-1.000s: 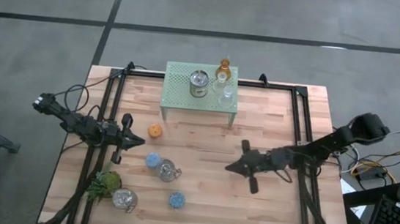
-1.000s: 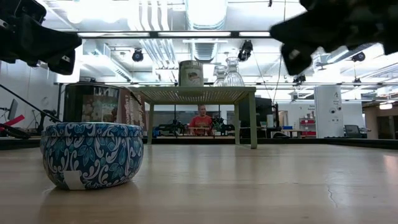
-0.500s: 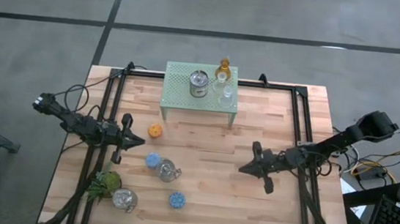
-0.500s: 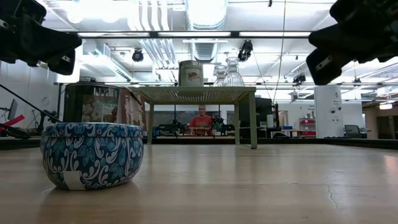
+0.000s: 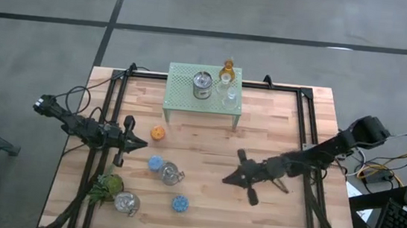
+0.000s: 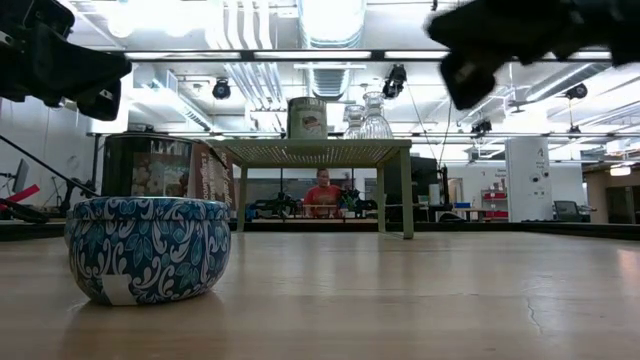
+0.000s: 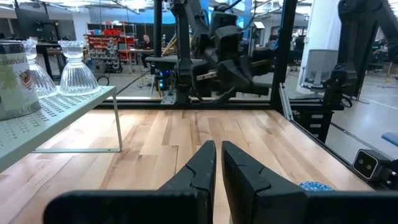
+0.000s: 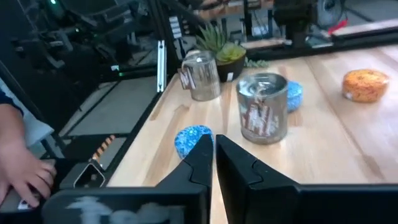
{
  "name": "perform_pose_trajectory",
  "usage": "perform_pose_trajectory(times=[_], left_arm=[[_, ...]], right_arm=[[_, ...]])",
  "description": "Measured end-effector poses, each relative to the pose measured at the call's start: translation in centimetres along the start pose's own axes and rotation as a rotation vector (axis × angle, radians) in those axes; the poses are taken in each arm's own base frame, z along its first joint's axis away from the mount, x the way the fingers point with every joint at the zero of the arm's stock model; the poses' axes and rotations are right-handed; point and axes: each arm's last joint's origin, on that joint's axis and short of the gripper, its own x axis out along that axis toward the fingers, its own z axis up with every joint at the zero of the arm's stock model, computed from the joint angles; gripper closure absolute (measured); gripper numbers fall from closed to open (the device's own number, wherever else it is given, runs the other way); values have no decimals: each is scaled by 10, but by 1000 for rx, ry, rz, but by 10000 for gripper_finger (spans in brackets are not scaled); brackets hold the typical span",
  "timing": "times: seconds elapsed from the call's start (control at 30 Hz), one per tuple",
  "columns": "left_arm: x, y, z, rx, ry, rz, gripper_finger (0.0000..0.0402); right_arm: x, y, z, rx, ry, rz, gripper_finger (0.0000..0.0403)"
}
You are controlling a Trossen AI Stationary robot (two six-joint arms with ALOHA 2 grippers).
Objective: Pick & Place candle stick holders
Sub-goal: Adjust the green scented candle on the shelf
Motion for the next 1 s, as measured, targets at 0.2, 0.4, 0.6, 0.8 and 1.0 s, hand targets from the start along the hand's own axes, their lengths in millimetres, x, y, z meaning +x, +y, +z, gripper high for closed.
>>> perform_pose_trajectory(times=[0.2,0.4,0.6,0.8,1.0], left_arm=[[0,0,0,-1,-1,0,371],[0,0,0,-1,-1,0,371],[0,0,0,0,0,0,371],[0,0,0,0,1,1,371],[0,0,0,0,0,0,371]], right_arm=[[42,6,22,-11,139,-67,327],[75,6,61,-81,211,-124,239],[79,-18,126,-183,285,-248,195],[60,-60,179,-300,385,-382,203],[41,-101,210,-425,390,-474,220]])
